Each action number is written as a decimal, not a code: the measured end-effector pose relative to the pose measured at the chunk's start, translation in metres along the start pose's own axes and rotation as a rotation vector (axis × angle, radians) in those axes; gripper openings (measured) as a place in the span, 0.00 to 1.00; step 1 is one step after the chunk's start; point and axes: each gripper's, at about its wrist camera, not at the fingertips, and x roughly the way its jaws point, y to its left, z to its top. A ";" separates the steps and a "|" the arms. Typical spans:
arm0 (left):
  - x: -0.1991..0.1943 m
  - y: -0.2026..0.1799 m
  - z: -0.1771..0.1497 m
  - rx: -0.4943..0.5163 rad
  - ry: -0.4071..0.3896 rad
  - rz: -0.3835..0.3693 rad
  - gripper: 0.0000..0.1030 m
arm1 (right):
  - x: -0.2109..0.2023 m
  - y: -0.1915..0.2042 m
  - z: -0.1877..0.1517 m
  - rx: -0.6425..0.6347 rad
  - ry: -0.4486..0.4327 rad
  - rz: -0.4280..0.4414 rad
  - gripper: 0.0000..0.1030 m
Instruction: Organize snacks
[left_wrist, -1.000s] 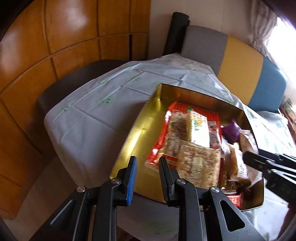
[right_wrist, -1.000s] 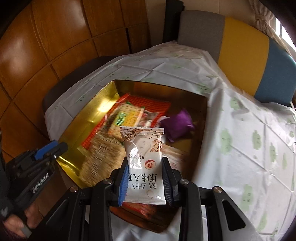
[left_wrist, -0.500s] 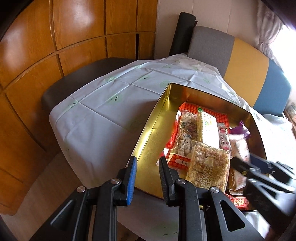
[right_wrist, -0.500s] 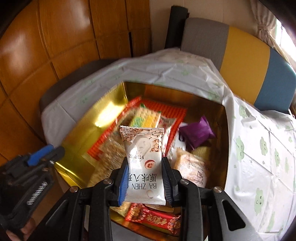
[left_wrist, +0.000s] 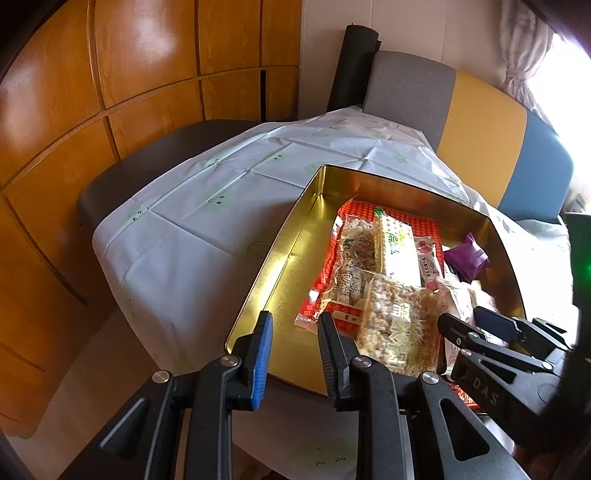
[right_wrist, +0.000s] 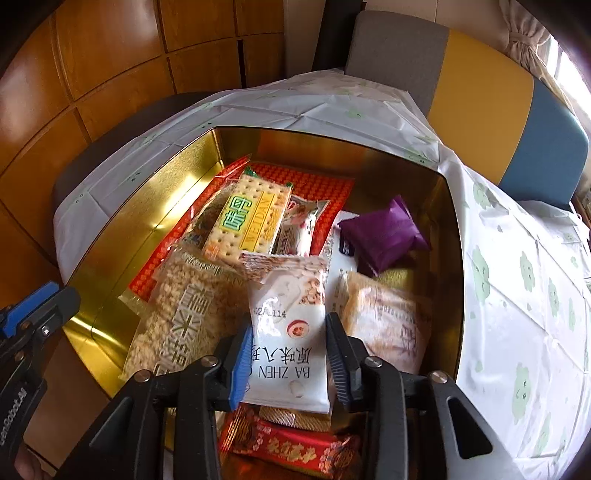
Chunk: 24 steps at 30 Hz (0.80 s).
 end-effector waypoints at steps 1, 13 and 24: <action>0.000 0.000 0.000 0.000 0.000 -0.001 0.26 | -0.002 0.000 -0.002 0.000 -0.010 0.005 0.40; -0.011 -0.016 -0.003 0.029 -0.026 -0.009 0.29 | -0.041 -0.008 -0.022 0.068 -0.135 -0.016 0.43; -0.024 -0.051 -0.016 0.105 -0.063 -0.045 0.34 | -0.077 -0.040 -0.040 0.170 -0.233 -0.136 0.43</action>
